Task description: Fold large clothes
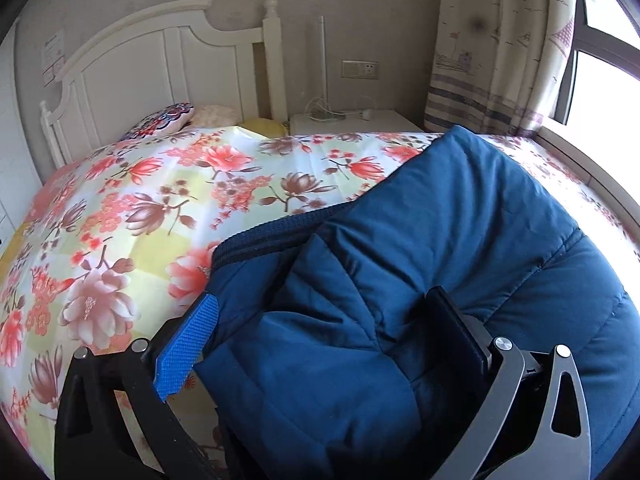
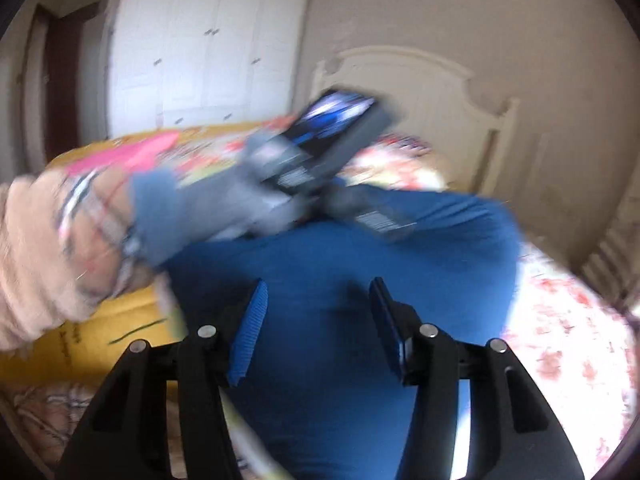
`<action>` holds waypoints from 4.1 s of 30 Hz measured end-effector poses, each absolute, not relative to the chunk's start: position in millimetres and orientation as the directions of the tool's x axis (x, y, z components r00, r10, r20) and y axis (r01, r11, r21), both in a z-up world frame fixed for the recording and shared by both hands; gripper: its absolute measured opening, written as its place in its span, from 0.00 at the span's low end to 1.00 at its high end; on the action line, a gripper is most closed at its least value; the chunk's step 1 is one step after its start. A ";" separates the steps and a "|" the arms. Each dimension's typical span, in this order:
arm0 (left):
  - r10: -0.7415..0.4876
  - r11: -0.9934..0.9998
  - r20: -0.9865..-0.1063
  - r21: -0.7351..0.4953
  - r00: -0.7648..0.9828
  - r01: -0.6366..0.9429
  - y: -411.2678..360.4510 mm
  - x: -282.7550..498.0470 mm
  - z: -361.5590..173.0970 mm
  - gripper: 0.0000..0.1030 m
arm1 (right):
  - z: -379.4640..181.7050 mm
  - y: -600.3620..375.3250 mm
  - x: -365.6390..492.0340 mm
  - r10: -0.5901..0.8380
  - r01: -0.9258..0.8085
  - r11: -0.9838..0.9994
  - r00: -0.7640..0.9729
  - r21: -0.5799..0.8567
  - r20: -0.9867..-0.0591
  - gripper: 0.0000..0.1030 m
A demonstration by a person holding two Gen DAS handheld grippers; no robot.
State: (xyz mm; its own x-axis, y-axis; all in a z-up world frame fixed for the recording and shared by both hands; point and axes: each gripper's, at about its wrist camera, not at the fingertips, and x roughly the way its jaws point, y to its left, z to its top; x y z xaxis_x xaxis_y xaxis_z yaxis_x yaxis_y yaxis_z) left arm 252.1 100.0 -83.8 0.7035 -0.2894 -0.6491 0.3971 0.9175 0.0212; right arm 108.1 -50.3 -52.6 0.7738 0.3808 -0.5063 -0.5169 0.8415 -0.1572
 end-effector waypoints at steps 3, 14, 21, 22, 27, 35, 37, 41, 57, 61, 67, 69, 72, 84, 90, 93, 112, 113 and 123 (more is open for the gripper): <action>-0.284 0.921 -0.650 0.018 0.705 0.388 101.6 253.1 -83.6 0.96 | -35.5 -88.8 137.6 0.346 -0.448 0.886 0.813 -0.123 -0.469 0.43; -0.283 0.922 -0.647 0.019 0.708 0.386 102.6 253.3 -84.5 0.96 | -42.3 -124.6 336.5 0.258 -0.312 0.950 0.747 0.020 -0.613 0.39; -0.283 0.932 -0.671 -0.022 0.686 0.363 110.5 262.5 -89.6 0.96 | -93.0 -94.8 390.4 0.151 -0.365 0.925 0.612 -0.107 -0.777 0.41; -0.283 0.932 -0.669 -0.021 0.687 0.362 110.7 262.0 -89.7 0.96 | -93.9 -92.2 388.3 0.140 -0.367 0.922 0.617 -0.126 -0.774 0.42; -0.273 0.936 -0.662 -0.016 0.698 0.352 112.2 258.5 -89.4 0.96 | -75.3 -94.3 383.9 0.145 -0.354 0.929 0.622 -0.111 -0.770 0.43; -0.276 0.939 -0.673 -0.036 0.686 0.342 116.1 262.1 -90.9 0.96 | -97.8 -81.1 387.5 0.114 -0.380 0.908 0.628 -0.176 -0.769 0.45; -0.283 0.939 -0.677 -0.050 0.680 0.341 117.3 262.9 -90.7 0.96 | -93.4 -86.6 386.7 0.126 -0.374 0.915 0.620 -0.151 -0.775 0.45; -0.280 0.937 -0.681 -0.042 0.677 0.346 116.7 261.9 -90.2 0.96 | -79.2 -91.6 369.2 0.093 -0.330 0.928 0.653 -0.172 -0.751 0.58; -0.075 0.939 -0.574 0.235 0.815 0.252 137.9 151.0 -42.1 0.96 | -69.2 -91.9 191.4 0.307 -0.414 0.909 0.730 -0.038 -0.611 0.75; -0.106 0.958 -0.612 0.148 0.783 0.245 150.9 154.2 -82.2 0.96 | -72.5 -82.1 189.0 0.276 -0.400 0.913 0.742 -0.073 -0.611 0.75; -0.163 0.975 -0.608 0.021 0.777 0.221 169.6 153.1 -95.9 0.96 | -40.5 -58.7 139.0 0.311 -0.476 0.863 0.767 -0.171 -0.561 0.74; -0.178 0.976 -0.608 -0.008 0.773 0.218 172.6 153.9 -99.0 0.96 | -45.6 -44.4 123.8 0.309 -0.489 0.845 0.776 -0.215 -0.550 0.75; -0.183 0.976 -0.603 -0.018 0.776 0.216 175.3 154.1 -103.3 0.96 | -83.3 -24.0 118.1 0.267 -0.501 0.815 0.771 -0.292 -0.578 0.75; -0.173 0.980 -0.597 -0.022 0.783 0.200 180.4 148.6 -107.1 0.96 | -97.4 -12.6 94.2 0.307 -0.539 0.783 0.770 -0.312 -0.560 0.72; -0.176 0.980 -0.604 -0.034 0.777 0.196 182.2 147.9 -106.2 0.96 | -60.5 -35.1 93.5 0.406 -0.622 0.762 0.674 -0.178 -0.617 0.74; -0.190 0.979 -0.611 -0.061 0.768 0.194 185.2 148.6 -106.9 0.96 | -42.6 -89.9 105.7 0.460 -0.536 0.844 0.697 0.026 -0.551 0.93; -0.725 0.689 -0.637 -0.678 0.263 0.258 218.2 187.4 -135.9 0.96 | -126.1 -189.0 213.5 0.694 -0.175 0.691 0.435 0.701 -0.574 0.98; -0.742 0.670 -0.623 -0.696 0.249 0.257 217.2 188.1 -137.0 0.96 | -128.4 -189.4 216.4 0.704 -0.177 0.681 0.424 0.710 -0.570 0.98; -0.799 0.600 -0.518 -0.718 0.304 0.353 208.9 168.6 -138.8 0.71 | -117.6 -167.2 197.9 0.633 -0.297 0.761 0.536 0.577 -0.559 0.70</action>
